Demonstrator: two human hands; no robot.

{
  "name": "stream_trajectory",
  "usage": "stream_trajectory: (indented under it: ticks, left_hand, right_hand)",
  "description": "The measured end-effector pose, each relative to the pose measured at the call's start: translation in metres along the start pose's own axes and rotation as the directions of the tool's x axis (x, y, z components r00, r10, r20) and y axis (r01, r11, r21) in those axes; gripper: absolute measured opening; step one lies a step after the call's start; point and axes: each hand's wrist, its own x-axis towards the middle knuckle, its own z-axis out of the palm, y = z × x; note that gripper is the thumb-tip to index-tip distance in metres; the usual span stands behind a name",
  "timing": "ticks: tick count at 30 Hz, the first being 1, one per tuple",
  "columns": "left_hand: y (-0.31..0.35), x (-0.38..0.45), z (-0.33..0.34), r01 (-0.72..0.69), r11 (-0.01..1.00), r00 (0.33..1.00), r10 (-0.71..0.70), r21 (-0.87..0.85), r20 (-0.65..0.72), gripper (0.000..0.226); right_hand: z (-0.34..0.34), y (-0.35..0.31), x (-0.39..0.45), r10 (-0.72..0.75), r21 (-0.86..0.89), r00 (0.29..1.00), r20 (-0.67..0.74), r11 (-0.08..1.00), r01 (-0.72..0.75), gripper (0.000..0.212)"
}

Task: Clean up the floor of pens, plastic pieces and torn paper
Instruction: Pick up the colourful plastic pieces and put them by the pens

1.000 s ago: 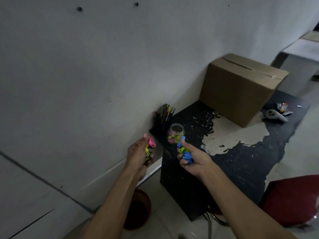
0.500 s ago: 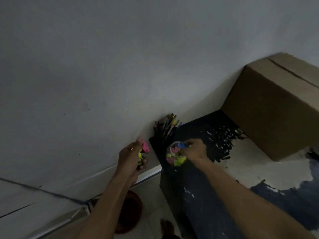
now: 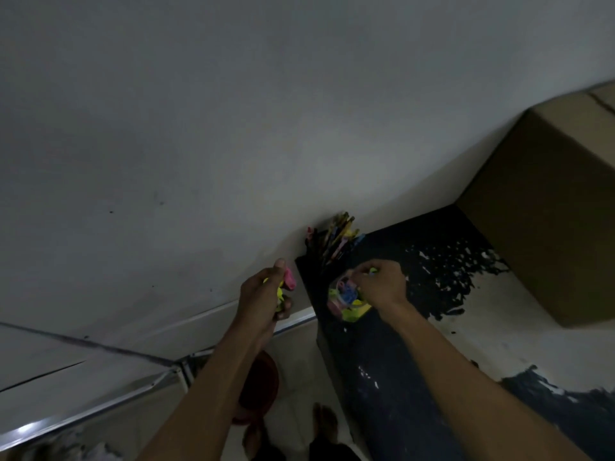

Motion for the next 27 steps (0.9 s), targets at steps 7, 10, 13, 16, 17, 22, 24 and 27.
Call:
stream_trajectory:
  ticks: [7,10,13,16,17,22,24,27]
  left_hand:
    - [0.004,0.007,0.011,-0.004,0.999,0.999,0.002,0.040,0.050,0.036]
    - [0.006,0.010,0.016,-0.011,0.998,0.998,0.008,0.054,0.059,0.037]
    - [0.005,0.011,0.019,-0.018,0.999,0.998,0.015,0.048,0.064,0.037]
    - [0.003,0.014,0.020,-0.020,0.999,0.999,0.018,0.042,0.046,0.037]
    - [0.003,0.015,0.020,-0.020,0.999,0.999,0.018,0.040,0.039,0.037]
    - [-0.001,0.017,0.021,-0.014,0.999,0.999,0.012,0.037,0.047,0.038]
    - [-0.003,0.018,0.022,-0.007,0.999,0.998,0.004,0.051,0.055,0.038]
    - [-0.004,0.019,0.025,0.004,0.998,0.998,-0.008,0.062,0.063,0.037]
  right_hand:
    - [-0.006,0.000,0.004,-0.196,-0.341,0.972,0.127,0.912,0.228,0.033]
    - [-0.007,0.000,0.003,-0.200,-0.398,0.965,0.168,0.882,0.252,0.034]
    - [-0.007,-0.002,0.002,-0.221,-0.466,0.948,0.227,0.830,0.305,0.036]
    - [-0.006,-0.006,0.000,-0.230,-0.508,0.944,0.236,0.799,0.322,0.037]
    - [-0.006,-0.007,0.000,-0.231,-0.518,0.945,0.232,0.793,0.321,0.036]
    - [-0.004,-0.007,0.000,-0.251,-0.491,0.944,0.212,0.808,0.326,0.038]
    - [0.000,-0.004,0.002,-0.285,-0.432,0.935,0.210,0.831,0.350,0.036]
    - [0.006,0.000,0.005,-0.380,-0.347,0.903,0.200,0.835,0.428,0.027]
